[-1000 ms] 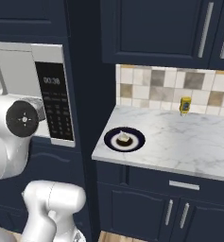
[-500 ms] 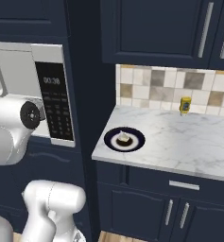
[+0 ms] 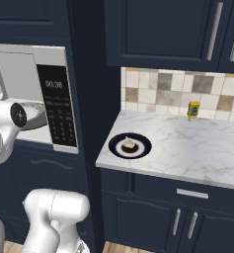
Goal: Pick the garlic from the counter and place it in the microwave. Then turn on the microwave.
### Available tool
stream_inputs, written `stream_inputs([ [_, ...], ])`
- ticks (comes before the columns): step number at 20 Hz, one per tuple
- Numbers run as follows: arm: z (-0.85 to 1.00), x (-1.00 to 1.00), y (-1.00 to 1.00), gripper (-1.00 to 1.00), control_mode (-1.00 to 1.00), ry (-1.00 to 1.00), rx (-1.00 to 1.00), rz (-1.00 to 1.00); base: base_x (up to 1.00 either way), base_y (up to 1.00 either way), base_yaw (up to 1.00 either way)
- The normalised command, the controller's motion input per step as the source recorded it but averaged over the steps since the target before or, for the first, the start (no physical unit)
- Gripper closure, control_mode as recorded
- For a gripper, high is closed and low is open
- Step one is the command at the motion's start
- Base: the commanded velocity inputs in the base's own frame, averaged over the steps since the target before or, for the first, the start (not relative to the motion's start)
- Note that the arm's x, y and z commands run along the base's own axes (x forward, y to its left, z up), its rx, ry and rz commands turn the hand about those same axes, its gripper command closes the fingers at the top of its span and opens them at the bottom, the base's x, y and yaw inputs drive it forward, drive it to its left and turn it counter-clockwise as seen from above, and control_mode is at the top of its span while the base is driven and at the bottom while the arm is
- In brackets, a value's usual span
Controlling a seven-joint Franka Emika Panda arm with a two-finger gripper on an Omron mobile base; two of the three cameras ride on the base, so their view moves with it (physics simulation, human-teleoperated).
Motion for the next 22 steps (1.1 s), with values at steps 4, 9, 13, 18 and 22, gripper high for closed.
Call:
stream_inputs([
  [4, -0.08, 0.02, 0.68, -1.00, -1.00, 0.02, 0.00, 0.16, 0.00, 0.00, 0.00],
  [9, -0.02, -0.01, 0.57, -1.00, -1.00, 0.00, 0.00, 0.15, 0.00, 0.00, 0.00],
  [13, 0.02, -0.03, 0.01, -1.00, -1.00, -0.02, 0.00, 0.06, 0.00, 0.00, 0.00],
  [18, 0.09, 0.00, -0.71, -1.00, -1.00, -0.07, 0.00, -0.03, 0.00, 0.00, 0.00],
  [22, 0.12, -0.07, -0.70, -1.00, -1.00, -0.18, 0.00, -0.04, 0.00, 0.00, 0.00],
])
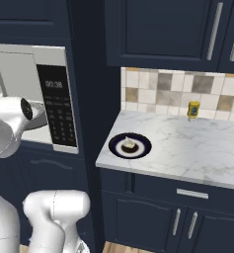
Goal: Pick the garlic from the counter and place it in the microwave. Then turn on the microwave.
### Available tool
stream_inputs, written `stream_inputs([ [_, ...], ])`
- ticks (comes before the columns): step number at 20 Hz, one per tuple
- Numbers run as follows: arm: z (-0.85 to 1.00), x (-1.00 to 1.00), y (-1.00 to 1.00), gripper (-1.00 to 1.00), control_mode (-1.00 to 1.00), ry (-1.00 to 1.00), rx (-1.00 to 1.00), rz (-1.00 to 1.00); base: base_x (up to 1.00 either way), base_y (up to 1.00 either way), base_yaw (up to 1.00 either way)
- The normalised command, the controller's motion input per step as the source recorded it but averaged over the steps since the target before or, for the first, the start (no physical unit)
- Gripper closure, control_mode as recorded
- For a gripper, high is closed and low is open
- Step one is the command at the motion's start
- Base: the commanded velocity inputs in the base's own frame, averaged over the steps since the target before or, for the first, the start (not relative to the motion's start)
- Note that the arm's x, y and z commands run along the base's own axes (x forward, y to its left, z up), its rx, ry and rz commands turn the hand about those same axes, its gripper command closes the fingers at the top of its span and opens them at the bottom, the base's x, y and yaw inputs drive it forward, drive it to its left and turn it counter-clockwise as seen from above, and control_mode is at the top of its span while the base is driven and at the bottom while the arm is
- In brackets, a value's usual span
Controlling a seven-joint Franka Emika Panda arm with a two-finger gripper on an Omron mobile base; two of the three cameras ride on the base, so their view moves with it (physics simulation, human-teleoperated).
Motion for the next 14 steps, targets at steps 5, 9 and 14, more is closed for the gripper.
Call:
stream_inputs([
  [5, 0.41, -0.02, -0.63, -1.00, -1.00, -0.21, -0.11, -0.07, 0.00, 0.00, 0.00],
  [9, 0.40, 0.00, -0.59, -1.00, -1.00, -0.26, -0.25, -0.06, 0.00, 0.00, 0.00],
  [14, 0.04, -0.06, -0.81, -1.00, -1.00, -0.19, -0.30, -0.06, 0.00, 0.00, 0.00],
])
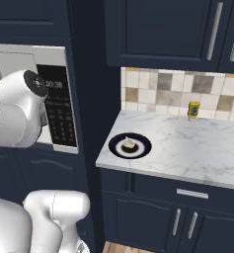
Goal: Pick the garlic from the counter and place it in the microwave. Then turn on the microwave.
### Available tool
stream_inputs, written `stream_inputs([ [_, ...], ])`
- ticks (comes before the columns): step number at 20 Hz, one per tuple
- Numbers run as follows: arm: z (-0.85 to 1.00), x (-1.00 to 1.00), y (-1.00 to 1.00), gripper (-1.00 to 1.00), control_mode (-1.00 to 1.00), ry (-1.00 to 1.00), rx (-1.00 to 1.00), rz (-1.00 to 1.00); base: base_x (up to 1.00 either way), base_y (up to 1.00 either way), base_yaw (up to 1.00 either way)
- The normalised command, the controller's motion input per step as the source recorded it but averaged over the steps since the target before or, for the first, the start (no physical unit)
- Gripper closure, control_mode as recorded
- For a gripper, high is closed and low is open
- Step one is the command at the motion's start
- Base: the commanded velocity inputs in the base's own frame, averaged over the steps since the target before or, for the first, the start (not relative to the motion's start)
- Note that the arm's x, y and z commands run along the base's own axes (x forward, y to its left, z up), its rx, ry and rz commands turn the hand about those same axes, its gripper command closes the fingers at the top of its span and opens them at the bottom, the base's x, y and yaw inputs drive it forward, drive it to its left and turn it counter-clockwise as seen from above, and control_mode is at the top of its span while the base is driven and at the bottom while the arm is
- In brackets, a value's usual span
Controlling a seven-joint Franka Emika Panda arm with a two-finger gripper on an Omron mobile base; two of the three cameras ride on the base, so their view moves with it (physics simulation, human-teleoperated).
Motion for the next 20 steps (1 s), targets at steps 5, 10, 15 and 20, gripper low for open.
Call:
stream_inputs([
  [5, 0.00, -0.15, -0.85, -1.00, -1.00, -0.24, -0.34, -0.04, 0.00, 0.00, 0.00],
  [10, -0.09, -0.15, -0.75, -1.00, -1.00, -0.25, -0.35, -0.04, 0.00, 0.00, 0.00],
  [15, -0.17, 0.00, -0.62, -1.00, -1.00, -0.19, -0.28, -0.03, 0.00, 0.00, 0.00],
  [20, -0.12, 0.02, -0.47, -1.00, -1.00, -0.10, -0.20, 0.00, 0.00, 0.00, 0.00],
])
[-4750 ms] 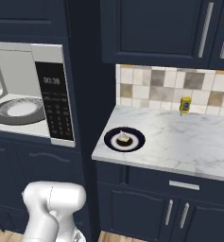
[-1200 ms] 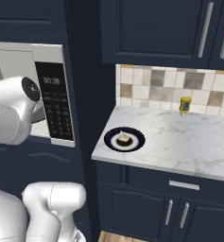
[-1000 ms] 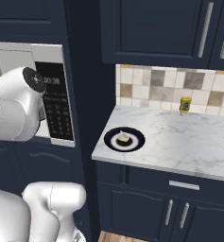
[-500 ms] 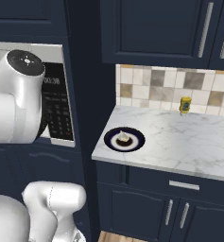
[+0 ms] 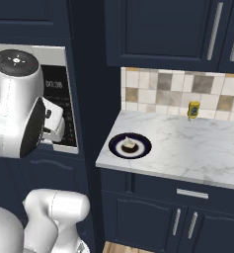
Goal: Pick the garlic from the counter and place it in the microwave. Then turn on the microwave.
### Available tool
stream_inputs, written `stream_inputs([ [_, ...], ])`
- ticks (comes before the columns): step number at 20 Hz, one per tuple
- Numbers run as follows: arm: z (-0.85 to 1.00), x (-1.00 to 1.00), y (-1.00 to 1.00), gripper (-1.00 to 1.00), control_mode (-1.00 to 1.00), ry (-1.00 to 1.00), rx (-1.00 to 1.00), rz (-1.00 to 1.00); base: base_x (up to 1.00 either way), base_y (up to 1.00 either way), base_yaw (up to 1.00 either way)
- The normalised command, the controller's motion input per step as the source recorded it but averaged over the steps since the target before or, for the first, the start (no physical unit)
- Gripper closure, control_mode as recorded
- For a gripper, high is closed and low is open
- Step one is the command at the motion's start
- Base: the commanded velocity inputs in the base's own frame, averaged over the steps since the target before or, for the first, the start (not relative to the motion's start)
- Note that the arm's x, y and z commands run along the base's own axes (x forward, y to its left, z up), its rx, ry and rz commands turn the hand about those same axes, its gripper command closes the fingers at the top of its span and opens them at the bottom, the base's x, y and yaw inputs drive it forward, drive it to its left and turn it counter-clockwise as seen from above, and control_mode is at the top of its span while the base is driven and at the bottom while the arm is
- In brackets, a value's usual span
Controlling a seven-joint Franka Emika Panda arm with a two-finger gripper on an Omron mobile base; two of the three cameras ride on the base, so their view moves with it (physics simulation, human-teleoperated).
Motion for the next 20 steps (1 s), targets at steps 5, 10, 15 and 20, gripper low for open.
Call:
stream_inputs([
  [5, -0.18, 0.05, -0.39, -1.00, -1.00, -0.05, -0.17, 0.00, 0.00, 0.00, 0.00],
  [10, -0.09, 0.16, -0.37, -1.00, -1.00, 0.00, -0.14, 0.00, 0.00, 0.00, 0.00],
  [15, -0.13, 0.36, -0.26, -1.00, -1.00, 0.00, -0.06, 0.00, 0.00, 0.00, 0.00],
  [20, -0.31, 0.32, -0.17, -1.00, -1.00, 0.00, -0.02, 0.00, 0.00, 0.00, 0.00],
])
